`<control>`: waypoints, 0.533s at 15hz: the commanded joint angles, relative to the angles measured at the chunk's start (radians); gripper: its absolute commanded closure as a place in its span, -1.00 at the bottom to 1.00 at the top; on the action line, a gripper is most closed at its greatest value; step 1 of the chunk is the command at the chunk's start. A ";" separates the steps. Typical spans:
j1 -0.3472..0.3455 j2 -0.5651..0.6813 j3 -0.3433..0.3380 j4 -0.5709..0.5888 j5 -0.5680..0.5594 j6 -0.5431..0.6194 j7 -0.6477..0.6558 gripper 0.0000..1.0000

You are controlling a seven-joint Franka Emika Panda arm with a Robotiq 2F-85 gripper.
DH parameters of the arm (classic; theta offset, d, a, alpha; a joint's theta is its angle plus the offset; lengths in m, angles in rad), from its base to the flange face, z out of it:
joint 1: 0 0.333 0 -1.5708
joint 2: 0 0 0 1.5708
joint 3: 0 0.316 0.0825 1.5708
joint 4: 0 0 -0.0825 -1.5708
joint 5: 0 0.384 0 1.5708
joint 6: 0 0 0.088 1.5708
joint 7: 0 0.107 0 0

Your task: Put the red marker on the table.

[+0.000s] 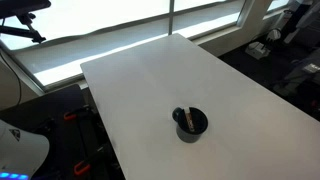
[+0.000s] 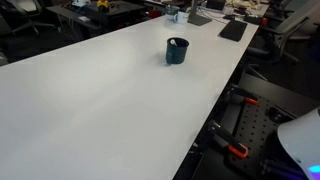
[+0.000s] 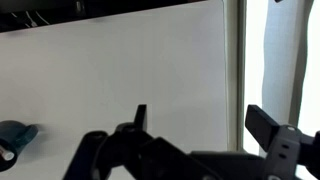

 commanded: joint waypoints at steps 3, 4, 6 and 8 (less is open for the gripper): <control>-0.007 0.000 0.005 0.003 0.003 -0.004 -0.003 -1.00; -0.007 0.000 0.005 0.003 0.003 -0.004 -0.003 -1.00; -0.008 0.003 0.006 0.003 -0.004 -0.005 -0.008 -1.00; -0.022 -0.001 -0.010 -0.001 -0.018 -0.012 -0.021 -1.00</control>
